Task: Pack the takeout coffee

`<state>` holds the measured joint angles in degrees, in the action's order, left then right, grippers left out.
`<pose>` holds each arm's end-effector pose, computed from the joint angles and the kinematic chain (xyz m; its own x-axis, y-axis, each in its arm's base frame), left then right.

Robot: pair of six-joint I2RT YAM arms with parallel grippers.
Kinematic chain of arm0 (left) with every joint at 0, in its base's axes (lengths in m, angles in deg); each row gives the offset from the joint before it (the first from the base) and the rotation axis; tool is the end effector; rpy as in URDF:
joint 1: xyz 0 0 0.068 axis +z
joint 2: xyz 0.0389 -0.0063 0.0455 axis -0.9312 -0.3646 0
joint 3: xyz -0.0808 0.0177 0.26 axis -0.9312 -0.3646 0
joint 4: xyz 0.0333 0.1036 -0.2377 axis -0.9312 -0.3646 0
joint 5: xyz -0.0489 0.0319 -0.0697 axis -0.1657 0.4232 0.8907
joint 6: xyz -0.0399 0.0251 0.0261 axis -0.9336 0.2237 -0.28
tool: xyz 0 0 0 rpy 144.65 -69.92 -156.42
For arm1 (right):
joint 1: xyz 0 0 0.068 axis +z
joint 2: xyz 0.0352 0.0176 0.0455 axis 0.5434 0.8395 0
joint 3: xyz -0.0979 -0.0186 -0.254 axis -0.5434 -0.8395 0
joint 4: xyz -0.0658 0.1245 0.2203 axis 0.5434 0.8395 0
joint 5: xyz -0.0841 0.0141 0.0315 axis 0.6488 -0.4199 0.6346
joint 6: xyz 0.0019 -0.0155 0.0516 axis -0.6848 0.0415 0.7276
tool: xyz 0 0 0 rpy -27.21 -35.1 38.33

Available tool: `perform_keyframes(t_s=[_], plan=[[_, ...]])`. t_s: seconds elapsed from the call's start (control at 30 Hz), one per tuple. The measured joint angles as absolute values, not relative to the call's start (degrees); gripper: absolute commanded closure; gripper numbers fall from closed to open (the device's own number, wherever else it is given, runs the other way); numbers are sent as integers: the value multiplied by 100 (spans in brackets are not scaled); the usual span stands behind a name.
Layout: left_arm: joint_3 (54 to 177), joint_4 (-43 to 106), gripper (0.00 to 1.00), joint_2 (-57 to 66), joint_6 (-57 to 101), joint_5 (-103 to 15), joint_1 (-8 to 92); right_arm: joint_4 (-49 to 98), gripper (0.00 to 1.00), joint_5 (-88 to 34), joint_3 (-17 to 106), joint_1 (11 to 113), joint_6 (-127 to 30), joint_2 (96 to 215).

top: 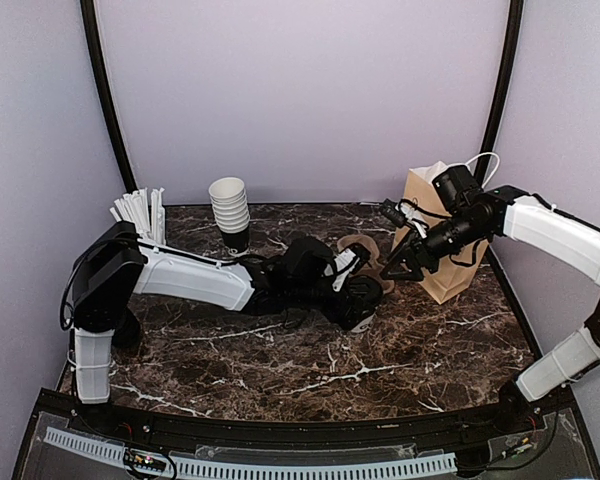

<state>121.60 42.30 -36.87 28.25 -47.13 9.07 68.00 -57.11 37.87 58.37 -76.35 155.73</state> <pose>0.2340 -0.4038 0.1954 -0.3080 0.3324 -0.8914 0.8716 0.4742 -0.1243 0.2525 0.1442 0.2951 -0.4721 -0.5397 -0.6970 -0.8711 0.4069 0.2750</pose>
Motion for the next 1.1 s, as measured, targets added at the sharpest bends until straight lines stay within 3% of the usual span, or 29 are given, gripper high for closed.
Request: perform_keyframes(t_s=[0.2, 0.47, 0.73, 1.1], plan=[[12313, 4519, 1, -4057, 2827, -4737, 898, 6728, 28, -5714, 3750, 5837, -7635, 15542], [12313, 5138, 16, -4184, 2943, -4608, 891, 6689, 28, -5716, 3628, 5834, -7635, 15510], [12300, 5061, 17, -4157, 3059, -4829, 891, 6669, 28, -5720, 3582, 5769, -7633, 15400], [11006, 4628, 15, -2597, 3116, -5662, 1121, 6617, 28, -5738, 3582, 5653, -7633, 15332]])
